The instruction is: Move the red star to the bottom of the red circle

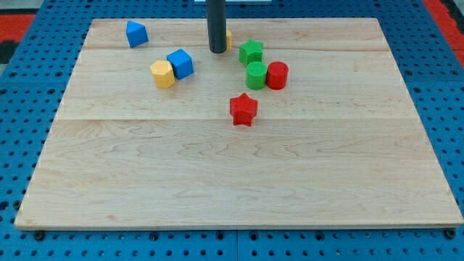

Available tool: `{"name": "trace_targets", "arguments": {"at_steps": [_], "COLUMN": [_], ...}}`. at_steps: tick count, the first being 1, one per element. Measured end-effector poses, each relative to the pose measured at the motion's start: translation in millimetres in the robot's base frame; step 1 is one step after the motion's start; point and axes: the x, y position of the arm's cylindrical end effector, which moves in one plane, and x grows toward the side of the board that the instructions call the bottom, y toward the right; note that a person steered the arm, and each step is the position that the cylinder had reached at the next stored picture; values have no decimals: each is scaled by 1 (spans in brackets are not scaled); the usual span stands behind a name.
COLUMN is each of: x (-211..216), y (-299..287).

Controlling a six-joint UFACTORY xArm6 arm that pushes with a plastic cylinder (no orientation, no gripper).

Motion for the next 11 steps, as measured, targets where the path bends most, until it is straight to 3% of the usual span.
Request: {"name": "trace_targets", "arguments": {"at_steps": [3, 4, 6, 7, 8, 9, 11], "x": [-42, -28, -28, -26, -10, 51, 109], "y": [33, 62, 59, 31, -23, -14, -66]}}
